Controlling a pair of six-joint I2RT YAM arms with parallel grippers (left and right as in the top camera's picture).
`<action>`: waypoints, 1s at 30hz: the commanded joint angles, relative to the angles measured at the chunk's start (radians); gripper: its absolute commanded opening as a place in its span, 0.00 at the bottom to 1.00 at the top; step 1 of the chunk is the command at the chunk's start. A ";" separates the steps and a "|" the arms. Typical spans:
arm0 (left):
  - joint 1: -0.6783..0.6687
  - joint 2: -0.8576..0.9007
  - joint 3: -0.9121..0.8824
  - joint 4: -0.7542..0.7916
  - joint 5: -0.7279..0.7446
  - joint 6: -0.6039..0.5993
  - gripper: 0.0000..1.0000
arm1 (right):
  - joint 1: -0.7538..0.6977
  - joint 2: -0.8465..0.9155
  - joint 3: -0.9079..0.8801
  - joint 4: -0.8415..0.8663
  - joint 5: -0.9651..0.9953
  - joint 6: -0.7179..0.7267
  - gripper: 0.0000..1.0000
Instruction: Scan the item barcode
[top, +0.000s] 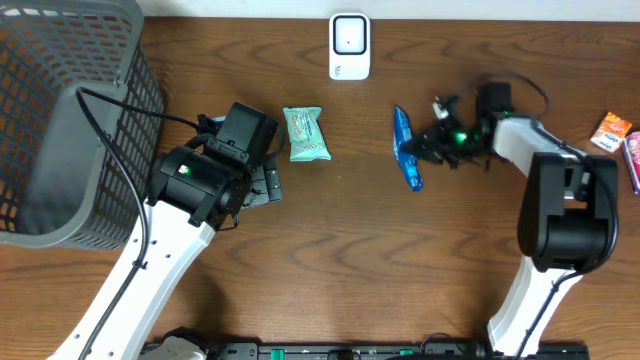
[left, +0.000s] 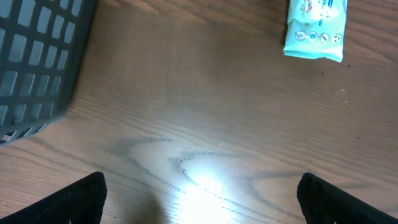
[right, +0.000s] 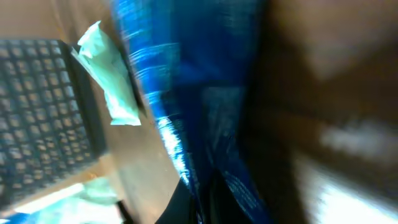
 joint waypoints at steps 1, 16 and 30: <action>0.003 0.007 -0.002 -0.003 -0.002 -0.002 0.98 | -0.071 0.003 -0.026 -0.022 0.030 0.027 0.01; 0.003 0.007 -0.002 -0.003 -0.002 -0.002 0.98 | -0.116 -0.074 0.222 -0.418 0.374 -0.102 0.60; 0.003 0.007 -0.002 -0.003 -0.002 -0.002 0.98 | 0.208 -0.072 0.221 -0.404 0.926 -0.003 0.56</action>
